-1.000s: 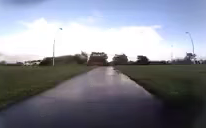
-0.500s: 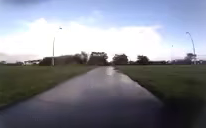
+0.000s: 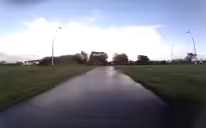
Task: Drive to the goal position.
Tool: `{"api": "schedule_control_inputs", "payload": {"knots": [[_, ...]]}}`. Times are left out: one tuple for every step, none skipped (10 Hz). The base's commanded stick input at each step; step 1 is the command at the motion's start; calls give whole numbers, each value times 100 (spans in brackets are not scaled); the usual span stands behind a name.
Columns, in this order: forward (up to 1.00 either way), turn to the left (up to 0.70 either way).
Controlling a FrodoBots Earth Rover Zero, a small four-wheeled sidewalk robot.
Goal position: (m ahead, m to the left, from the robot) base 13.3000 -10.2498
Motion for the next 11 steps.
{"api": "schedule_control_inputs", "payload": {"knots": [[45,0],[45,0],[45,0],[45,0],[45,0],[45,0],[45,0],[45,0],[45,0],[45,-11],[45,-27]]}}
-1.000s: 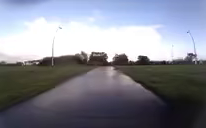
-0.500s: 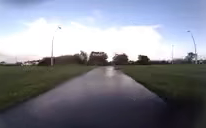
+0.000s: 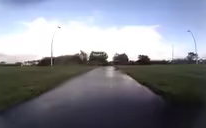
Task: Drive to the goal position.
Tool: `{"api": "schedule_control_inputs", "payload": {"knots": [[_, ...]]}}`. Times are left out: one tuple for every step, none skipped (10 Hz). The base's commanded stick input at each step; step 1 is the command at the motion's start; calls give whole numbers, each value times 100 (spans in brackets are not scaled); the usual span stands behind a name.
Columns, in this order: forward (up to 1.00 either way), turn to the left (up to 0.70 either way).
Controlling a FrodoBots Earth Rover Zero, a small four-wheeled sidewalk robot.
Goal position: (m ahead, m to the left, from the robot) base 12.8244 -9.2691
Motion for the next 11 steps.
{"api": "schedule_control_inputs", "payload": {"knots": [[45,-27],[45,-27],[45,-22],[45,-4],[45,0],[45,0],[45,0],[45,0],[45,0],[45,0],[45,0]]}}
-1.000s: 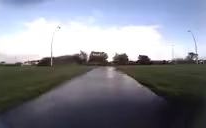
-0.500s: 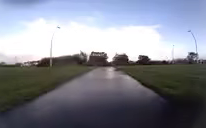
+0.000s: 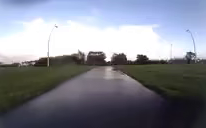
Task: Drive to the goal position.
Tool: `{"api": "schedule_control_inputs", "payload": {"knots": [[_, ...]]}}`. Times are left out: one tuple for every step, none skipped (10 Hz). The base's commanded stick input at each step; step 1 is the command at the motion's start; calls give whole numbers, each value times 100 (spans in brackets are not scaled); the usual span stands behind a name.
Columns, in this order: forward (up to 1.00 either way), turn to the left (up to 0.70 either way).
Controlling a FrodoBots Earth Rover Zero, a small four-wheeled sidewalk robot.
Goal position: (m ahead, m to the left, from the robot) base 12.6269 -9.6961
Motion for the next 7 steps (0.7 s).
{"api": "schedule_control_inputs", "payload": {"knots": [[45,0],[45,0],[45,0],[45,0],[45,0],[45,0],[45,0]]}}
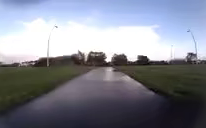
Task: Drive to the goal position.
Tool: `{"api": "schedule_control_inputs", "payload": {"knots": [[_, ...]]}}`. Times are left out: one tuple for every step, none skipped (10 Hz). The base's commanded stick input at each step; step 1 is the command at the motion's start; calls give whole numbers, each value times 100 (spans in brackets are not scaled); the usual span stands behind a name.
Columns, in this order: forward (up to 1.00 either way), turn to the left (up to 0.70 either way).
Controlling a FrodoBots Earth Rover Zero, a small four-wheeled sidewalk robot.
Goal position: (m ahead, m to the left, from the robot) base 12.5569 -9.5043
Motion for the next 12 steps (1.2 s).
{"api": "schedule_control_inputs", "payload": {"knots": [[45,0],[45,0],[45,0],[45,0],[45,0],[45,0],[45,0],[45,0],[45,0],[45,0],[45,0],[45,0]]}}
